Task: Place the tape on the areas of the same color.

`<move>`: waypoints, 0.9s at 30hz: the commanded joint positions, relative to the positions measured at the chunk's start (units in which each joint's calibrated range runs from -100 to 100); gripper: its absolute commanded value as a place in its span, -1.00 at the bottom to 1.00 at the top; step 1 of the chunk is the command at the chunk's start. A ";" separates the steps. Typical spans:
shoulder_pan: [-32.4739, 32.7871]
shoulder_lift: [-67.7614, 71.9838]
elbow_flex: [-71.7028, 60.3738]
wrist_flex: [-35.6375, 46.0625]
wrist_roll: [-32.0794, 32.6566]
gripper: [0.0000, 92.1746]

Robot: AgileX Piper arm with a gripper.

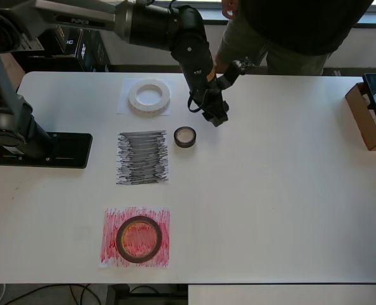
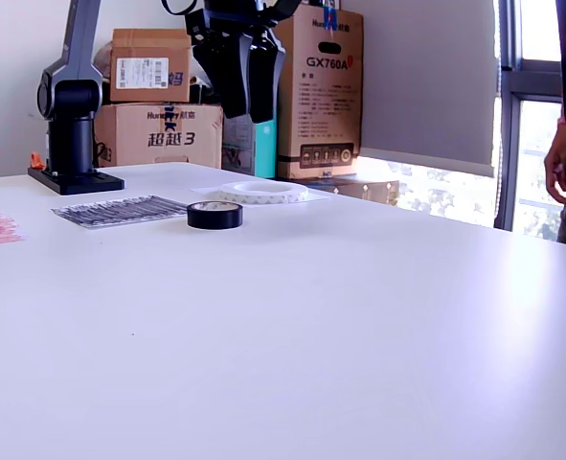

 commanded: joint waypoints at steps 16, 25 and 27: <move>0.40 -0.25 27.26 -14.85 -1.05 0.30; 0.79 0.22 21.90 -16.20 -0.40 0.30; 0.64 -0.34 19.81 -15.86 -0.40 0.30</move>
